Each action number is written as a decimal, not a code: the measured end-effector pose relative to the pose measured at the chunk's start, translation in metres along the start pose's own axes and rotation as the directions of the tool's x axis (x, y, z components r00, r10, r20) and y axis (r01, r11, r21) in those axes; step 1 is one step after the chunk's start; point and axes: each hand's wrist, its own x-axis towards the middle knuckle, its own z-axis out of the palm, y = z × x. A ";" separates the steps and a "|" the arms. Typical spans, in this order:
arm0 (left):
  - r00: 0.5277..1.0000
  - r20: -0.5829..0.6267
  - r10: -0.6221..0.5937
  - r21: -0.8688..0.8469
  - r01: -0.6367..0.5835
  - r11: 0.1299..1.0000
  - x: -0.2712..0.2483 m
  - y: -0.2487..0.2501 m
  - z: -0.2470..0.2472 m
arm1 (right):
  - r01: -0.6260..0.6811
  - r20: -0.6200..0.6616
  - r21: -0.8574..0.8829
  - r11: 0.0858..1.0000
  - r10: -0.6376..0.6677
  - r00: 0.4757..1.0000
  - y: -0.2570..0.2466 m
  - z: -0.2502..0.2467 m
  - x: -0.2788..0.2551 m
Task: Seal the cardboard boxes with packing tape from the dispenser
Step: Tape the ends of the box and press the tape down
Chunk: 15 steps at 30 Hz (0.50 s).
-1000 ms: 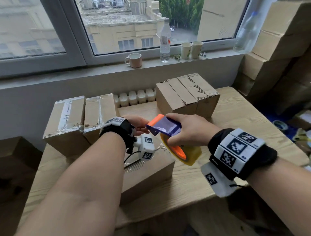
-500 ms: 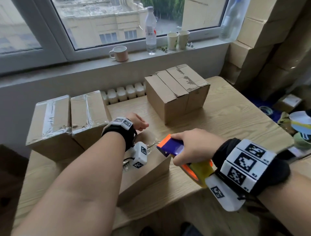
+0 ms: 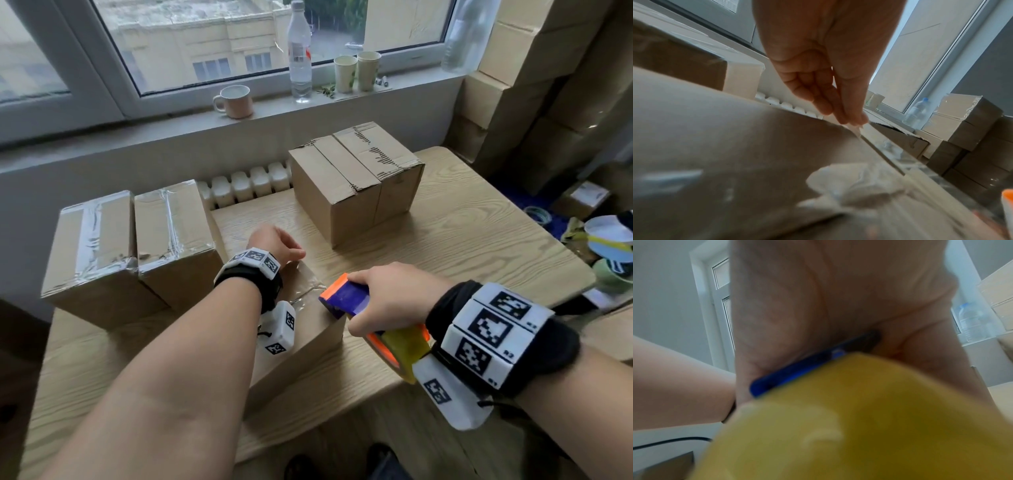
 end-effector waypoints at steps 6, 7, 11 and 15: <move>0.998 -0.050 0.049 0.011 -0.049 0.999 0.002 -0.003 0.007 | -0.021 0.021 -0.002 1.000 0.021 1.000 -0.003 0.001 0.004; 0.997 -0.053 0.059 0.020 -0.058 0.998 0.003 -0.003 0.007 | -0.025 0.025 -0.007 1.000 0.026 0.999 -0.004 0.001 0.004; 0.996 -0.053 0.067 0.011 -0.067 0.998 0.006 -0.005 0.010 | -0.031 0.023 -0.012 0.999 0.031 0.999 -0.004 0.001 0.005; 0.995 -0.061 0.081 0.010 -0.081 0.997 0.007 -0.007 0.011 | -0.042 0.024 -0.004 0.999 0.042 0.999 -0.005 0.001 0.005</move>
